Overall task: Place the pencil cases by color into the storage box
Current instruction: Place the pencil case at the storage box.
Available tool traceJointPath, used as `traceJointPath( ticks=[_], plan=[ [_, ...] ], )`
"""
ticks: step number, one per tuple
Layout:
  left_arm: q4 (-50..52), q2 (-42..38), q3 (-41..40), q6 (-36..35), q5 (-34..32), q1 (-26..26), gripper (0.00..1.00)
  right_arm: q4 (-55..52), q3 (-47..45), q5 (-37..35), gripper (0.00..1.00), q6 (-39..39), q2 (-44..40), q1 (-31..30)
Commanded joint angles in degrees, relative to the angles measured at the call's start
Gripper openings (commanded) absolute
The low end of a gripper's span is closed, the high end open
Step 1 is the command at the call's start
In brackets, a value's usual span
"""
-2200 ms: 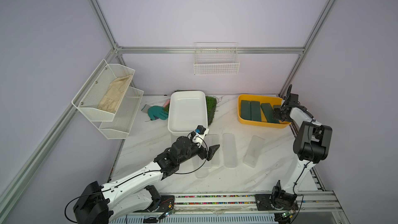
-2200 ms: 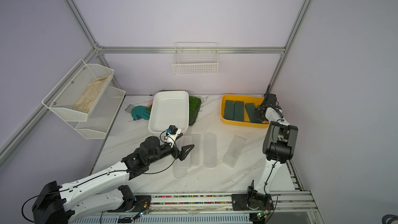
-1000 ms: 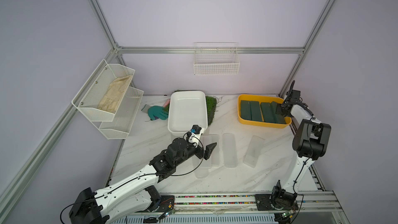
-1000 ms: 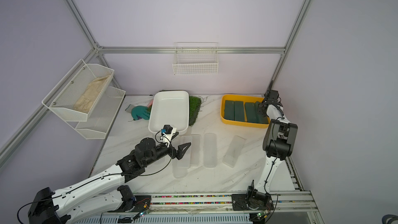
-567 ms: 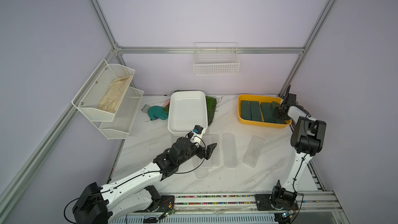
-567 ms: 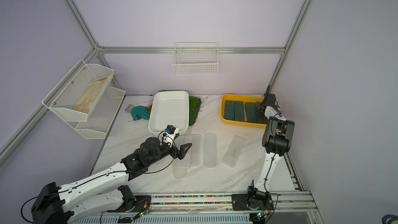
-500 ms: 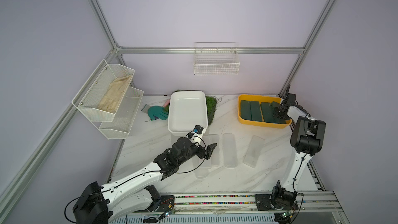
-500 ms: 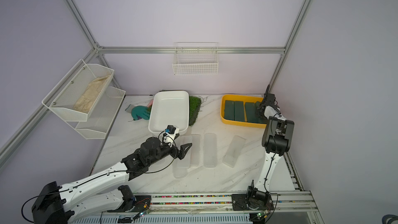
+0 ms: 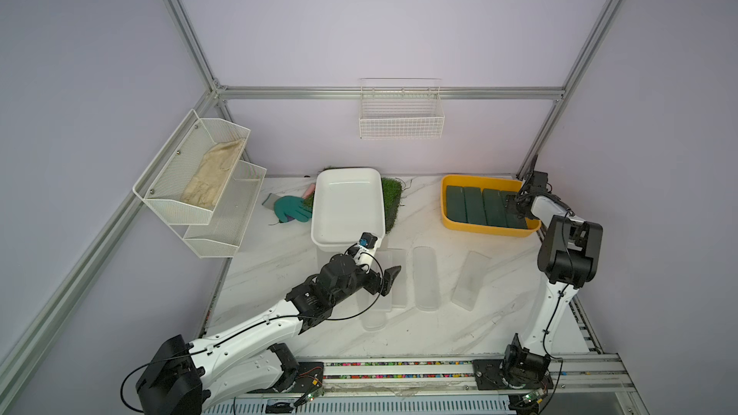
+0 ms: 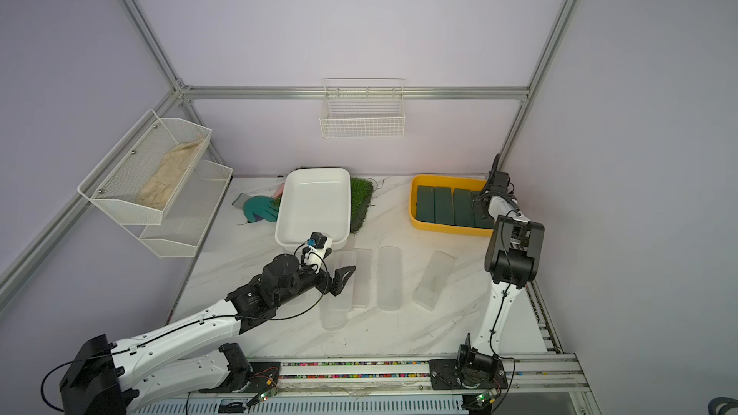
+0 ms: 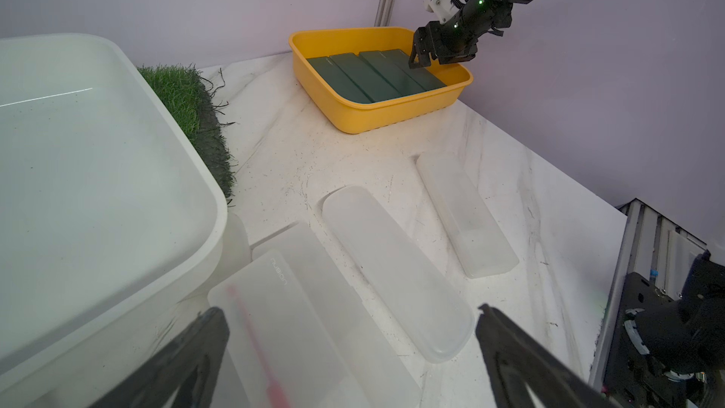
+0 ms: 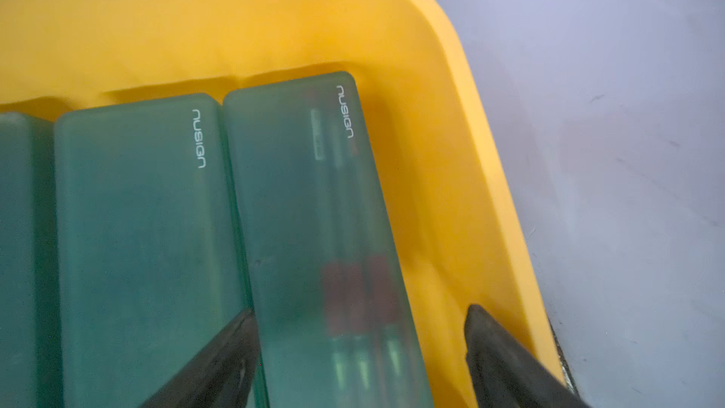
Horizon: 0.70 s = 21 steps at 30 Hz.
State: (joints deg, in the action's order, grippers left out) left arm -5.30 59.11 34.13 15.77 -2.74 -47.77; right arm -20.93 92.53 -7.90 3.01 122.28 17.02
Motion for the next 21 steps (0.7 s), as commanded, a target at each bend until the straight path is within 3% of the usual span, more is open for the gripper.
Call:
traceJointPath(
  ticks=[1, 11, 21],
  plan=[
    [0.01, -1.15, 2.01, 0.86, -1.08, -0.13, 1.00, 2.82, -0.84, 1.25, 0.85, -0.30, -2.00, -0.71],
    [6.38, -2.38, 5.92, 1.08, -4.74, 0.38, 1.00, 8.77, -6.56, 1.68, 0.90, -8.18, -15.23, -8.38],
    [19.02, -3.33, 12.25, 4.24, -9.28, 5.38, 1.00, 9.69, -26.27, 4.07, 0.94, -29.90, -39.63, -16.05]
  ],
)
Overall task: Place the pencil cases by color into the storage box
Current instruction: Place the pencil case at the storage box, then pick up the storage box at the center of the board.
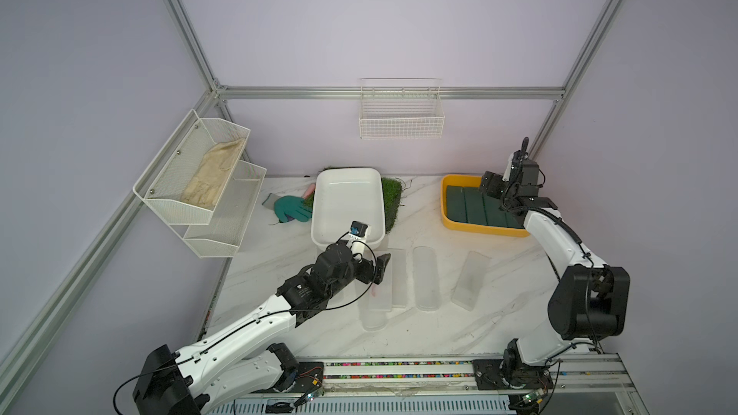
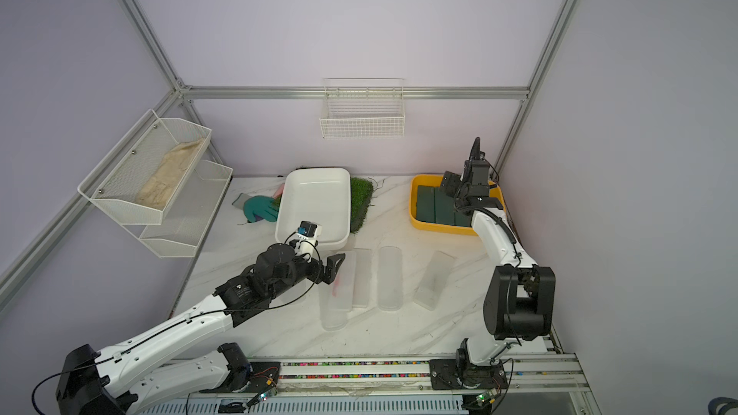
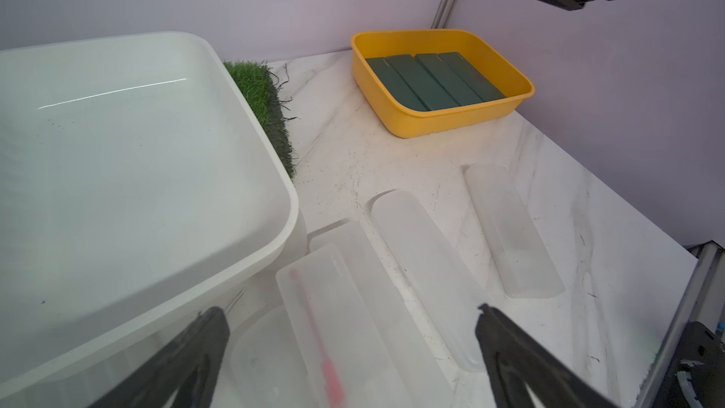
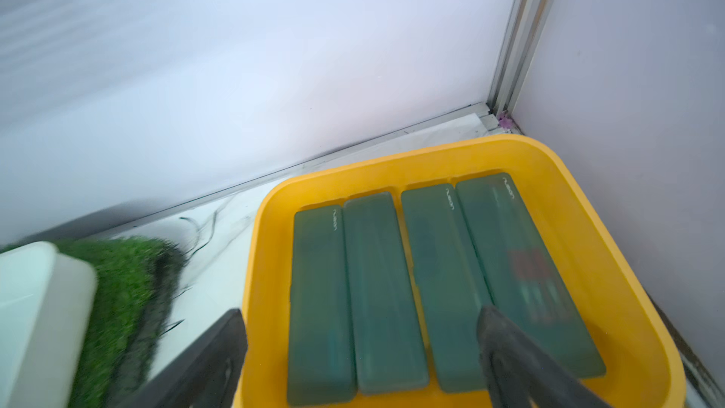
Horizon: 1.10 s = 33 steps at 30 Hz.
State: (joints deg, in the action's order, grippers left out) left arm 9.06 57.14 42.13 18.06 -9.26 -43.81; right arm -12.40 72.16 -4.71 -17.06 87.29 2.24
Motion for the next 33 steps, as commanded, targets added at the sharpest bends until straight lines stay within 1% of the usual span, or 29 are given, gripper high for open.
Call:
traceJointPath(
  ticks=[1, 2, 5, 9, 11, 15, 20, 24, 28, 33],
  plan=[
    [6.08, -1.61, 4.61, 2.31, -3.16, 2.01, 1.00, 2.26, -7.87, 1.97, 0.94, -10.90, -6.45, -2.48],
    [7.73, -2.08, 5.11, 2.56, -3.36, 2.69, 1.00, 2.32, -9.00, 2.58, 0.94, -11.15, -7.80, -4.42],
    [12.44, -4.10, 5.72, 2.66, -4.04, 4.01, 1.00, -1.54, -9.48, -0.25, 0.94, -10.72, -9.24, -11.65],
    [16.41, -7.37, 4.78, 4.01, -5.36, 5.87, 1.00, -0.47, -12.74, -1.37, 0.94, -11.86, -12.65, -20.39],
    [17.63, -8.69, 4.18, 4.80, -6.32, 6.51, 1.00, -0.41, -13.35, -3.12, 0.94, -12.15, -12.36, -24.55],
    [19.87, -9.53, 3.71, 6.34, -7.55, 8.41, 1.00, 0.50, -12.94, -2.08, 0.94, -13.59, -9.14, -29.71],
    [20.29, -8.77, 3.57, 7.16, -7.71, 11.32, 1.00, 2.26, -10.81, -2.03, 0.93, -14.93, -2.52, -33.53],
    [19.30, -7.04, 4.09, 7.16, -6.64, 13.59, 1.00, 2.79, -8.84, -1.22, 0.92, -15.55, 2.38, -34.48],
    [17.86, -4.39, 4.57, 6.72, -5.26, 15.51, 1.00, 3.96, -8.20, -0.27, 0.92, -15.46, 4.92, -35.19],
    [16.80, -0.32, 5.85, 6.90, -3.00, 19.70, 1.00, 4.00, -5.52, 1.10, 0.92, -15.90, 9.04, -35.96]
  ],
)
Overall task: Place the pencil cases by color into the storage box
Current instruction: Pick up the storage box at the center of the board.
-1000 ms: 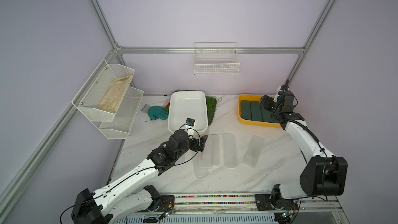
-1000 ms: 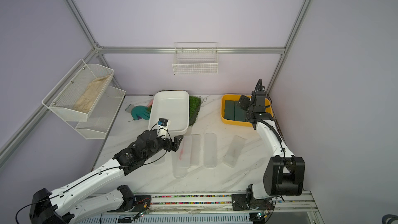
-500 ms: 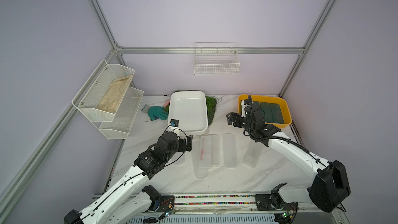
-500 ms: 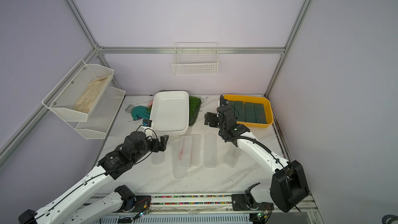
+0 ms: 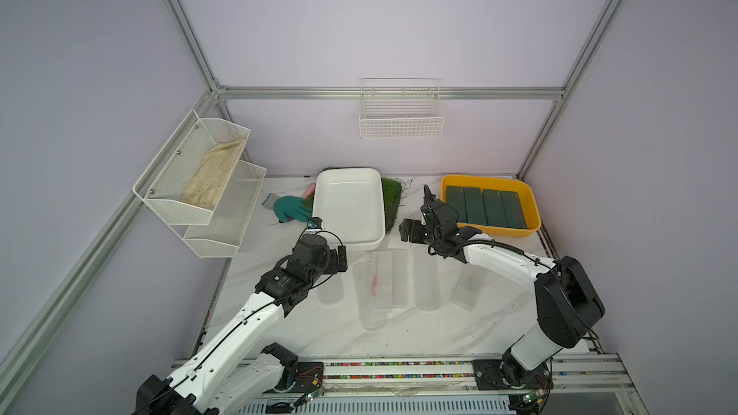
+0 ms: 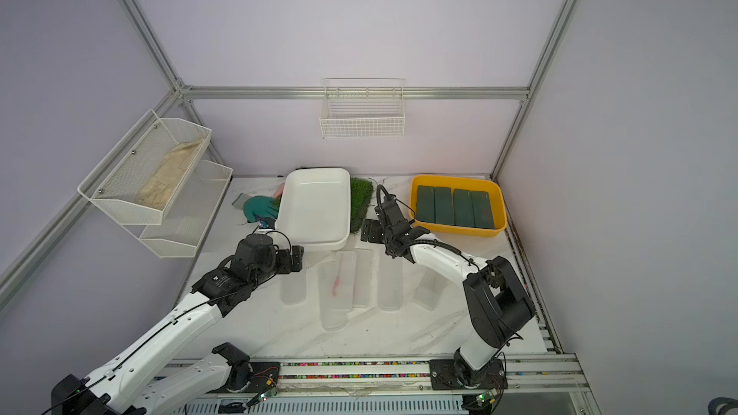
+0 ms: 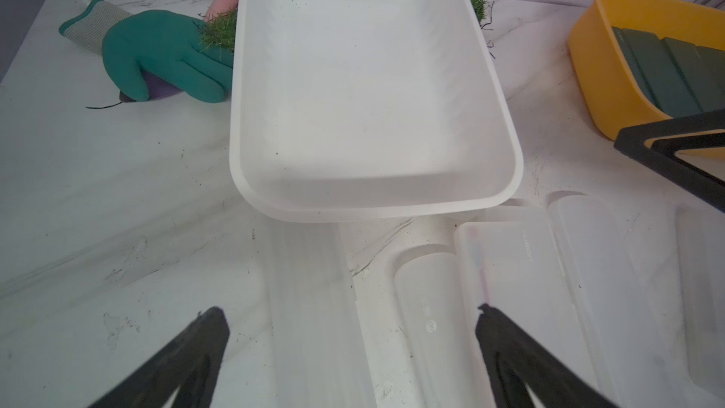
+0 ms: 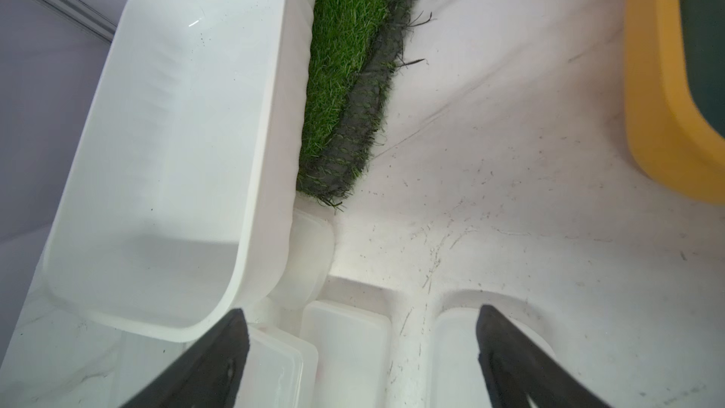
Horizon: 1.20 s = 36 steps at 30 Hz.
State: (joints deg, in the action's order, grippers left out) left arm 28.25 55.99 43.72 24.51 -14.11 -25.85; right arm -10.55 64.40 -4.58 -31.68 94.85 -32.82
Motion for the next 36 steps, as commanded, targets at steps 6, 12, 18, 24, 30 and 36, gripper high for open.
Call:
traceJointPath(
  ticks=[6, 12, 18, 24, 30, 36],
  plan=[
    [-3.03, 4.16, 5.38, 0.45, 4.39, 7.57, 1.00, 1.43, 7.00, 1.17, 0.91, -1.10, 6.86, -2.84],
    [-4.16, 9.19, 7.85, -1.08, 6.79, 13.31, 1.00, 2.13, 8.01, 2.13, 0.91, -1.28, 8.60, -3.39],
    [-4.69, 18.14, 13.48, -3.27, 9.02, 17.49, 1.00, 3.17, 5.24, 2.03, 0.91, -0.19, 5.54, -3.44],
    [-4.81, 29.34, 20.80, -5.24, 11.40, 20.53, 0.96, 3.29, 1.88, 2.70, 0.91, -0.03, 2.62, -3.39],
    [-5.05, 37.59, 26.71, -6.68, 14.04, 22.58, 0.84, 4.05, -1.03, 2.91, 0.91, 0.30, 0.54, -3.44],
    [-4.44, 45.00, 31.67, -8.38, 15.51, 22.85, 0.70, 5.00, -1.82, 3.45, 0.91, 0.44, 0.33, -3.40]
  ],
)
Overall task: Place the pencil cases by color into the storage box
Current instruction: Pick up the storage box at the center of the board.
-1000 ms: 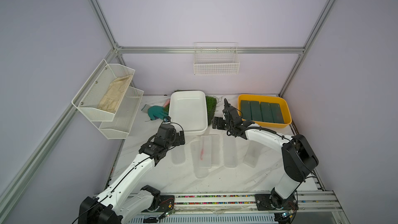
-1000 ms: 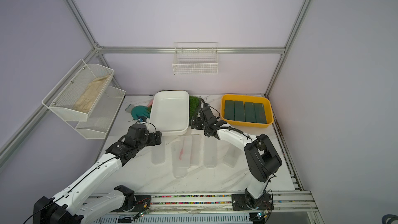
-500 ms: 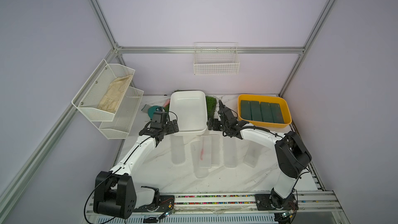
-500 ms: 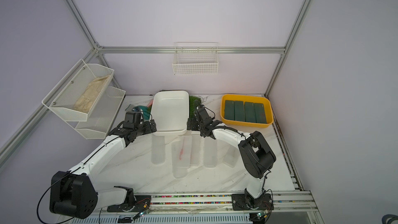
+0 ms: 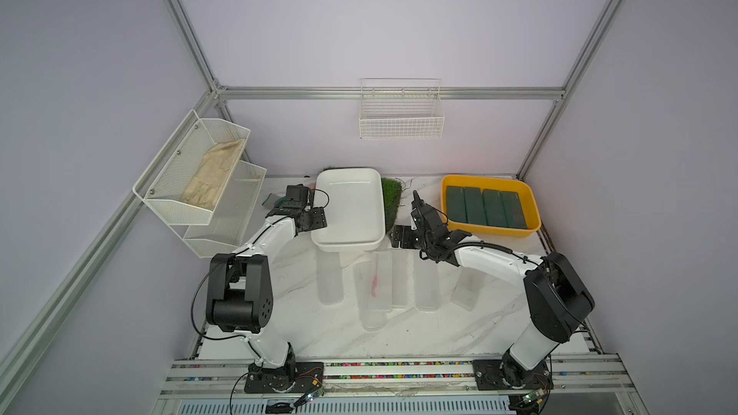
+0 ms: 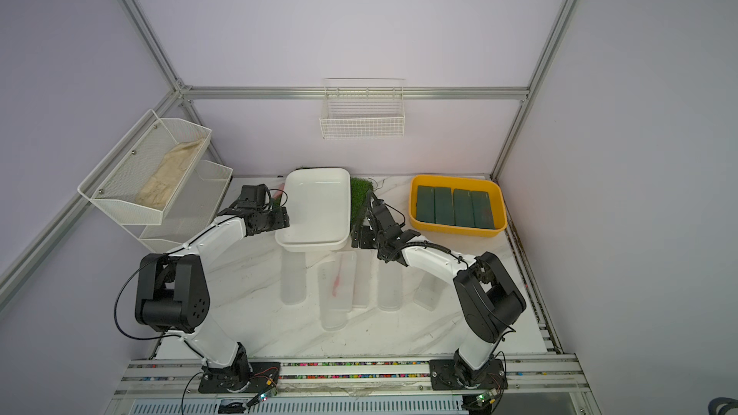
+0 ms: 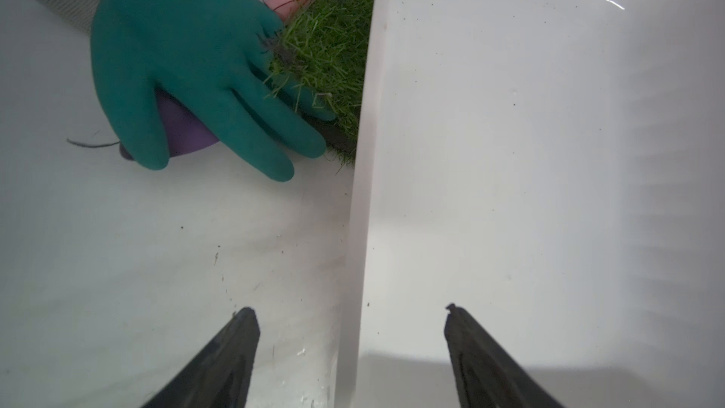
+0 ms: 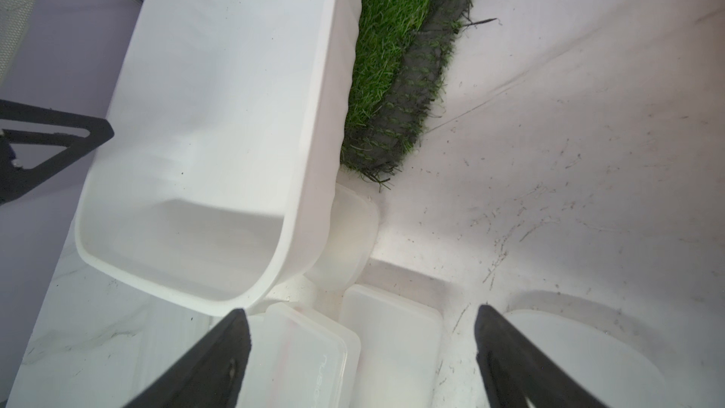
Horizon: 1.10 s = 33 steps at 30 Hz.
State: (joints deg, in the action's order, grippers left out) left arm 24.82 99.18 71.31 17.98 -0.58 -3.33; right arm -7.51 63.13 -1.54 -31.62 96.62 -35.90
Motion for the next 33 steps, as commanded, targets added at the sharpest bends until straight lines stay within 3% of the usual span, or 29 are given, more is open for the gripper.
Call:
traceJointPath(
  ticks=[1, 7, 13, 15, 23, 33],
  plan=[
    [-1.00, 2.93, 4.74, -1.77, 1.90, 0.28, 0.65, 2.18, -0.65, 0.55, 0.91, 0.46, -1.26, -0.32],
    [0.47, 8.33, 8.31, -3.09, 1.42, 0.39, 0.49, 3.14, -1.28, 1.80, 0.91, 0.06, -1.02, -0.38],
    [1.26, 9.04, 10.09, -4.38, 0.85, 0.52, 0.08, 3.05, -1.88, 1.19, 0.90, 0.19, -1.34, -0.31],
    [1.49, 7.47, 10.38, -3.90, 0.76, 0.52, 0.02, 2.74, -1.77, 1.28, 0.90, 0.24, -1.76, -0.33],
    [2.31, -2.95, 10.12, -3.64, 3.54, 0.52, 0.00, 0.36, -1.57, -0.08, 0.90, 0.83, -3.95, -0.34],
    [4.03, -17.25, 3.49, -2.26, 5.28, 0.52, 0.00, -3.10, -4.98, -2.51, 0.90, -0.45, -9.33, -1.47]
  ],
)
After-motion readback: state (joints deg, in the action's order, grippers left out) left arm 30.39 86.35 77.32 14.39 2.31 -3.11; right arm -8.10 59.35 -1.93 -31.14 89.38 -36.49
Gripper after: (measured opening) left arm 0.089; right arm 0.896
